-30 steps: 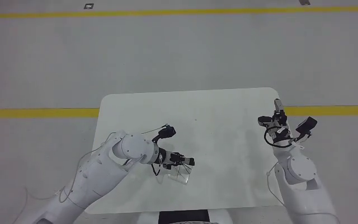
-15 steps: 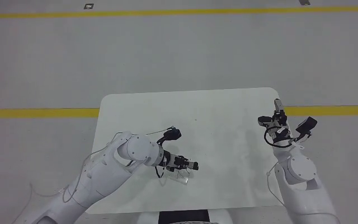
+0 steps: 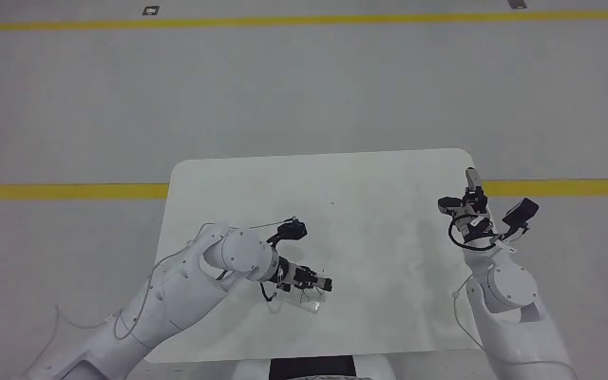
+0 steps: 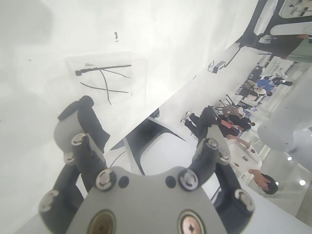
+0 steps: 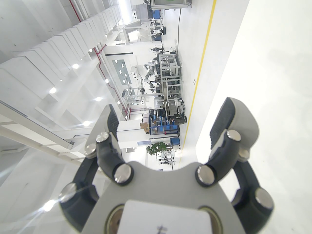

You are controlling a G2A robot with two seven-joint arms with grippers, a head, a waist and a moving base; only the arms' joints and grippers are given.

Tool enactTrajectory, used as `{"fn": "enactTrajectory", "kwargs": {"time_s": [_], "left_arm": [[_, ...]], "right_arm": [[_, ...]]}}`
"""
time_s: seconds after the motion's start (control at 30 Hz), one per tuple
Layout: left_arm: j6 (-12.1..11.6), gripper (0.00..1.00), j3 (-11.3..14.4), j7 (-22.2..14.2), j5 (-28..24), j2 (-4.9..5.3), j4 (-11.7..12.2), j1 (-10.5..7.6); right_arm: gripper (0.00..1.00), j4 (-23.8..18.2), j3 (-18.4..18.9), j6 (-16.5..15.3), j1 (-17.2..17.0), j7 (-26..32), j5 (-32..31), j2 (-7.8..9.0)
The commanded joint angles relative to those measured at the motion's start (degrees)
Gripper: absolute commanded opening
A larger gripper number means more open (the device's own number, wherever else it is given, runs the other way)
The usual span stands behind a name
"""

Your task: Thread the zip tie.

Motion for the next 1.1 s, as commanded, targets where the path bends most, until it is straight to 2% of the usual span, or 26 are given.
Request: {"fn": "enactTrajectory", "kwargs": {"time_s": [0.0,0.3,0.5,0.63,0.77,1.07], "left_arm": [[0.68,1.0,0.71,-0.63,1.65,0.08,-1.2,-0.63],[0.68,1.0,1.67,-7.07,8.78,0.19,-2.28,-2.96],[0.68,1.0,2.61,-11.34,15.42,-0.81,-3.26,-3.95],[0.68,1.0,2.32,-14.01,19.55,-1.84,-4.19,-3.87],[0.68,1.0,2.4,-14.21,23.25,-2.63,-4.33,-3.2],[0.68,1.0,2.4,-14.21,23.25,-2.63,-4.33,-3.2]], "right_arm": [[1.0,0.0,0.0,0.0,0.0,0.0,0.0,0.0],[1.0,0.0,0.0,0.0,0.0,0.0,0.0,0.0],[1.0,0.0,0.0,0.0,0.0,0.0,0.0,0.0],[1.0,0.0,0.0,0.0,0.0,0.0,0.0,0.0],[1.0,0.0,0.0,0.0,0.0,0.0,0.0,0.0],[1.0,0.0,0.0,0.0,0.0,0.0,0.0,0.0]]}}
